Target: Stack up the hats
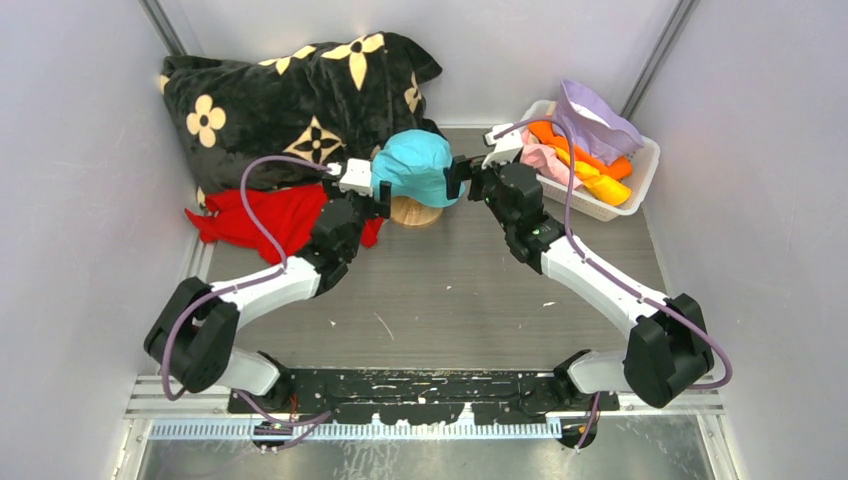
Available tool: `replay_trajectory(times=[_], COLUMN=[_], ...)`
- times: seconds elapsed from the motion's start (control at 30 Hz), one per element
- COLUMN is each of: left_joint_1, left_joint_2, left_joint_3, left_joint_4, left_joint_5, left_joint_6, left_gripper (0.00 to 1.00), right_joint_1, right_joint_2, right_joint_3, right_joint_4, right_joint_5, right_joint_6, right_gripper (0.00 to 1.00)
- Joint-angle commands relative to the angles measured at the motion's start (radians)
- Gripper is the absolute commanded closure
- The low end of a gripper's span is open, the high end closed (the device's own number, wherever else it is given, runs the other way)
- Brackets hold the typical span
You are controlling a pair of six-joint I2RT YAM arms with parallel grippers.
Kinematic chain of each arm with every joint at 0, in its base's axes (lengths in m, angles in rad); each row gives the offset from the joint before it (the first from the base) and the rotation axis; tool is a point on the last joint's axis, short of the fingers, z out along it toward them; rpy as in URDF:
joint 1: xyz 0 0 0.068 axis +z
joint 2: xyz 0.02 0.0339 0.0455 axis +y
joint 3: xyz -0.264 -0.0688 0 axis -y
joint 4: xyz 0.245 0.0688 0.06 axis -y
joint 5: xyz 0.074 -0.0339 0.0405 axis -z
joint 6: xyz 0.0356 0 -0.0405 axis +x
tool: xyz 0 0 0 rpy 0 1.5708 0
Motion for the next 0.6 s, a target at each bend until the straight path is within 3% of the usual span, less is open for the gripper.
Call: replay_trajectory(times=[0.0, 0.3, 0.57], left_joint_1=[0.054, 0.09, 0.091], left_joint_2=[0.078, 0.243, 0.23], left_joint_3=[0.079, 0.121, 0.048], left_joint_4=[-0.001, 0.142, 0.235], left_joint_5=[0.051, 0.055, 0.057], left_joint_6=[0.032, 0.098, 0.055], left_gripper=[0.15, 0.18, 0.71], right_joint_1=[-0.008, -0.017, -0.025], right_joint_2=[-0.038, -0.04, -0.036], right_joint_3=[-0.018, -0.027, -0.028], right_joint_4=[0.05, 0.054, 0.054], right_joint_5=[-0.008, -0.015, -0.017], right_joint_6=[-0.006, -0.005, -0.004], right_gripper=[0.0, 0.0, 0.0])
